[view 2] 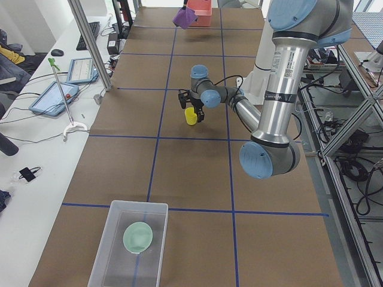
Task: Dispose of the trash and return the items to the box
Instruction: 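Lift the purple cloth with the right gripper while the left gripper grasps the yellow cup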
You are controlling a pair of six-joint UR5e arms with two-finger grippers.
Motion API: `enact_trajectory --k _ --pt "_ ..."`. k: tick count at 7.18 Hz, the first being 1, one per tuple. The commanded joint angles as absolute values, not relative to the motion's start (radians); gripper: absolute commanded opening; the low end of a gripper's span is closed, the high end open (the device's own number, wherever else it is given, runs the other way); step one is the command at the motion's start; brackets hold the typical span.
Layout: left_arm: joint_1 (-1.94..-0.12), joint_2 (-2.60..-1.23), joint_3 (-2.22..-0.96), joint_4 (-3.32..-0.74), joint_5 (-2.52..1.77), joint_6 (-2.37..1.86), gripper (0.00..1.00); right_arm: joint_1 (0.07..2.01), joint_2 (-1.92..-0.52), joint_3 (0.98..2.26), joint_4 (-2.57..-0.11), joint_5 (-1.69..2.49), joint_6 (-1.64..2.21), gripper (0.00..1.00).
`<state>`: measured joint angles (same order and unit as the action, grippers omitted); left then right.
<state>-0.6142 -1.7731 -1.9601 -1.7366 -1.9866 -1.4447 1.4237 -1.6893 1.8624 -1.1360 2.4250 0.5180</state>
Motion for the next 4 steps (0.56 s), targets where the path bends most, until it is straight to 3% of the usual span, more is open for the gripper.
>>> enact_trajectory --k 1,3,4 --pt "-0.612 -1.779 -1.936 -1.738 -1.987 -1.443 0.63 1.450 -1.730 1.870 -1.135 2.428 0.470 0.00" --pt "-0.612 -1.790 -1.927 -1.736 -1.985 -1.445 0.00 1.537 -1.777 1.867 -1.138 2.454 0.358 0.00" --pt "-0.614 -1.790 -1.930 -1.738 -1.990 -1.447 0.00 1.601 -1.823 1.855 -1.146 2.453 0.227 0.00"
